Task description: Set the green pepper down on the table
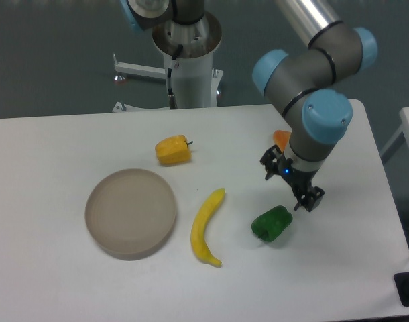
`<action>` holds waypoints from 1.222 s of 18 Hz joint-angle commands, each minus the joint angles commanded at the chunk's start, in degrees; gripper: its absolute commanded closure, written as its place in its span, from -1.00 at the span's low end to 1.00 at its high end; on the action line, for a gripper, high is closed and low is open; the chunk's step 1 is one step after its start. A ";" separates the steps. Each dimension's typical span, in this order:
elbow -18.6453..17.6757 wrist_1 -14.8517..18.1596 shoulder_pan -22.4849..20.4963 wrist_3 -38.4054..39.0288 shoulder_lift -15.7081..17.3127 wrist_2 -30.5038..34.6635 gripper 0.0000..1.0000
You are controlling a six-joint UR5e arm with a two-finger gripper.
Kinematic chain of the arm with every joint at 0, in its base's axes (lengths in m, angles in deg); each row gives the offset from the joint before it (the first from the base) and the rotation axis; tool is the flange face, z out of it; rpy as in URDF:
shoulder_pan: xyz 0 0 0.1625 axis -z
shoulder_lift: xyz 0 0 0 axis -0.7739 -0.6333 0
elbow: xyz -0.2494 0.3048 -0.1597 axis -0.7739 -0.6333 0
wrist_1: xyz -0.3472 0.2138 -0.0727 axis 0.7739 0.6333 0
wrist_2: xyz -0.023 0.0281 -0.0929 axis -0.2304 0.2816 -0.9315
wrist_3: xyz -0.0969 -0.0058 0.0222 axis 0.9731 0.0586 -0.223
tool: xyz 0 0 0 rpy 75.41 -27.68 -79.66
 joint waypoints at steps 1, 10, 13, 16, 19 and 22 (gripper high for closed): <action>-0.09 0.00 -0.09 0.00 0.00 0.09 -1.00; -0.53 0.09 -0.18 0.00 0.53 0.17 -1.00; -0.53 0.09 -0.18 -0.09 0.62 1.84 -1.00; -0.53 0.09 -0.18 0.00 0.62 1.93 -1.00; -0.44 0.09 -0.18 -0.09 0.70 2.28 -1.00; -0.53 -0.18 -0.09 -0.09 0.53 2.46 -1.00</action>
